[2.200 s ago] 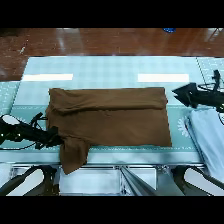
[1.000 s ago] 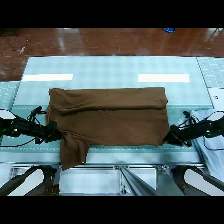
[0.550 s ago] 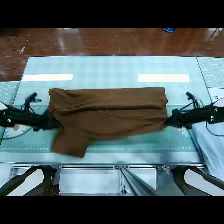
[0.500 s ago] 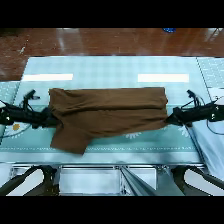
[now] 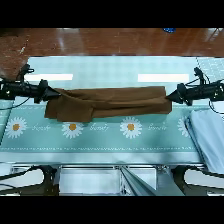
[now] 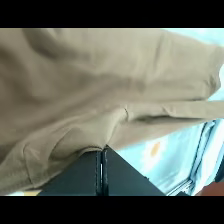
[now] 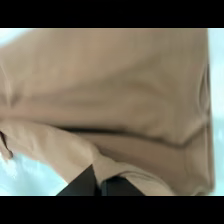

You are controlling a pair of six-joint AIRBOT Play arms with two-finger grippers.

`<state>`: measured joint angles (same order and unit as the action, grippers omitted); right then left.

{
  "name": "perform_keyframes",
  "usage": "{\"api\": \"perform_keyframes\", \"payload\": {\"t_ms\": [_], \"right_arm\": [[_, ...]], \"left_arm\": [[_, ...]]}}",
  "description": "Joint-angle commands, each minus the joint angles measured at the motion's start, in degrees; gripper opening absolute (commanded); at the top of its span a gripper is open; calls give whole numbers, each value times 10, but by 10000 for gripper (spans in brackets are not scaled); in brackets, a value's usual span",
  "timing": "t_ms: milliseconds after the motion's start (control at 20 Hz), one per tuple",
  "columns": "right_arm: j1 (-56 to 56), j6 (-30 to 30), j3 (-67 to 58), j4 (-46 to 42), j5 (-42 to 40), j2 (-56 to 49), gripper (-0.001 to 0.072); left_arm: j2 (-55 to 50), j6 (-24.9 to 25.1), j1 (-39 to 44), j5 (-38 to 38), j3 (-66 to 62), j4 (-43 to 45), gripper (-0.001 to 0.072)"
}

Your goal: Fold the shirts.

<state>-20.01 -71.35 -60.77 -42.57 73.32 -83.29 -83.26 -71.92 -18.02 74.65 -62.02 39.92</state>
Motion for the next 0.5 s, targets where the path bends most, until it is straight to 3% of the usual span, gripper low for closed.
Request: {"api": "perform_keyframes", "payload": {"t_ms": [0, 450], "right_arm": [[1, 1, -54, 41, -20, -51, 26], [2, 1, -114, 45, -52, -101, 26]], "left_arm": [[-87, -8, 9, -2, -69, -9, 18], [-143, -18, -5, -27, -209, -9, 19]]}}
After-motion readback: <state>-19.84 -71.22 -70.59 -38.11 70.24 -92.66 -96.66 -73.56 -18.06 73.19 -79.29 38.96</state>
